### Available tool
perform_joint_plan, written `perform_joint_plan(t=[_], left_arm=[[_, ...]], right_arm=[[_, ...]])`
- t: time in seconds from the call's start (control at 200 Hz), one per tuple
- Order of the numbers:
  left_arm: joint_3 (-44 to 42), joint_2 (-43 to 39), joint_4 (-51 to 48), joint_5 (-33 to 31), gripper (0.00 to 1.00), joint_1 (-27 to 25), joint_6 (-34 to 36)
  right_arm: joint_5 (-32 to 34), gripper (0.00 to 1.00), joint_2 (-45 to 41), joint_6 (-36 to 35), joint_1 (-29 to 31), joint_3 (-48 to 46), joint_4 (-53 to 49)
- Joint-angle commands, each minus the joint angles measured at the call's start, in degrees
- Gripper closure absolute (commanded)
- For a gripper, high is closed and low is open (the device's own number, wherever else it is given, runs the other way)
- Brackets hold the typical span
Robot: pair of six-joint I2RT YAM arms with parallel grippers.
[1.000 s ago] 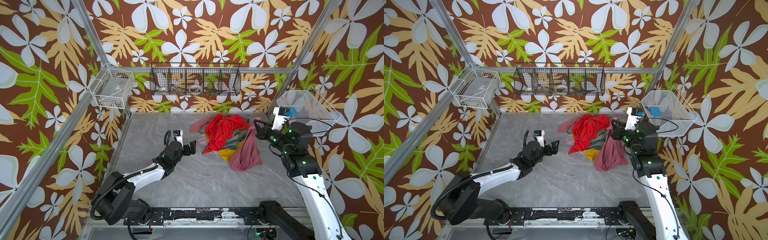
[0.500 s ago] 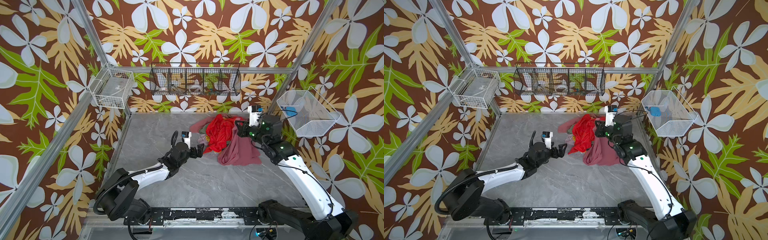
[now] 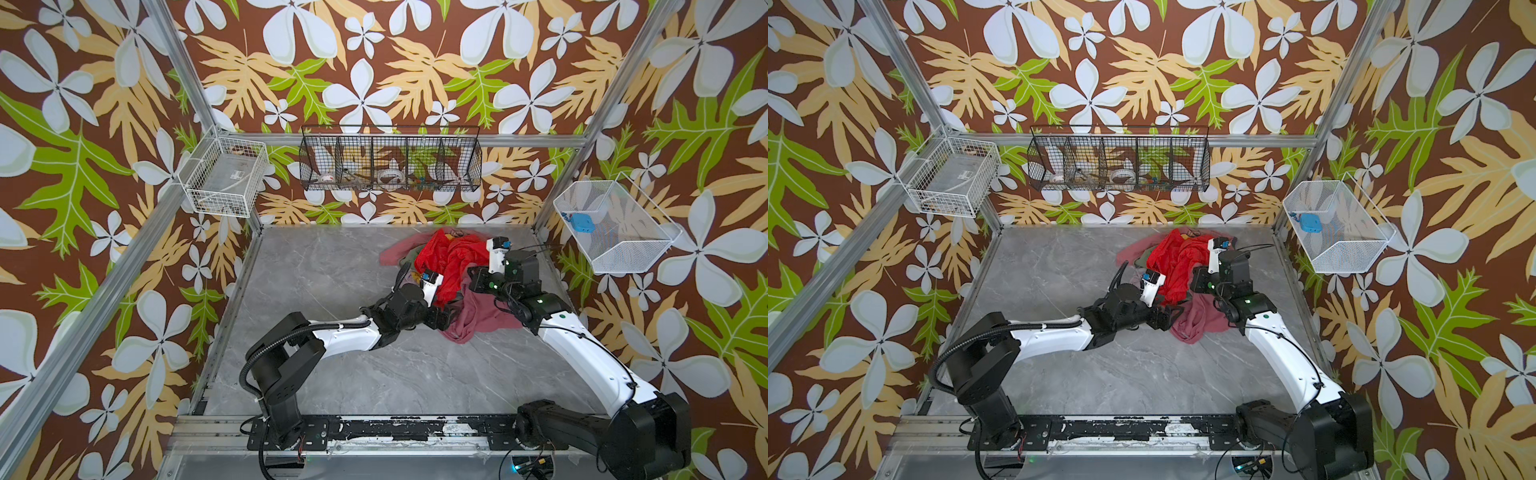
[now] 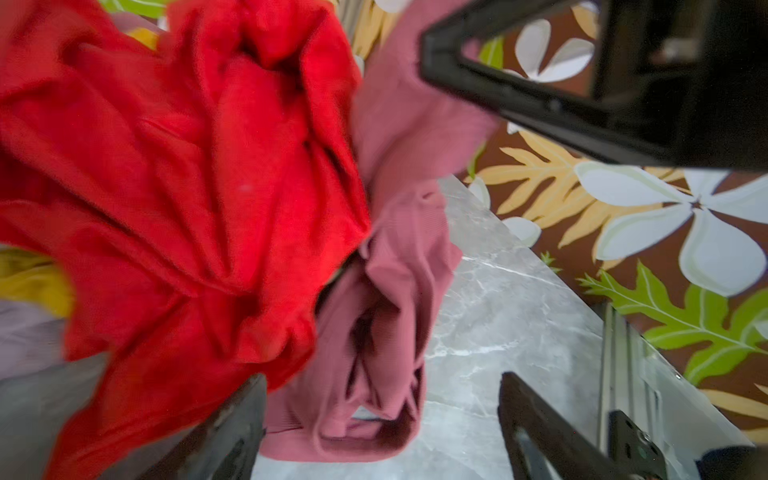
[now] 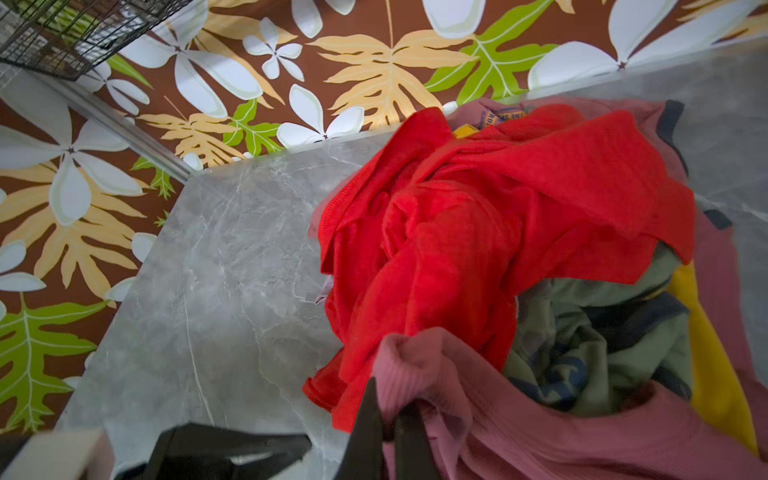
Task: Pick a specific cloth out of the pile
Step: 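Grasp the dusty-rose cloth with the left gripper beside the right gripper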
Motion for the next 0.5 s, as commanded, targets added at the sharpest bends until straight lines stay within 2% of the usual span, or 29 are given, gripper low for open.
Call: perform_joint_plan(t=[0.0,0.17,0.385,0.496], left_arm=[[3.1,2.4,-3.2,-1.3,0.13,-2.3,-1.2],[8.2,7.5,-6.4,-5.8,0.12,-5.8,-3.2],[15.1,13.9,-11.6,-14.5,0.12,-6.0,-9.4],[19.1,16.9,-14.0,-15.6,0.12,-6.1,-9.7]], right_arm=[[-2.3,1.0,-0.9,2.7,-2.3,-1.7,3.5],[-2.2,1.0,-1.5,1.7,-3.1,-2.6,2.3],[-3.3,1.0,-1.9,2.8,-5.2,-4.5,2.9],[-3.3,1.0,-2.3,2.6,-6.0,-4.6,2.6]])
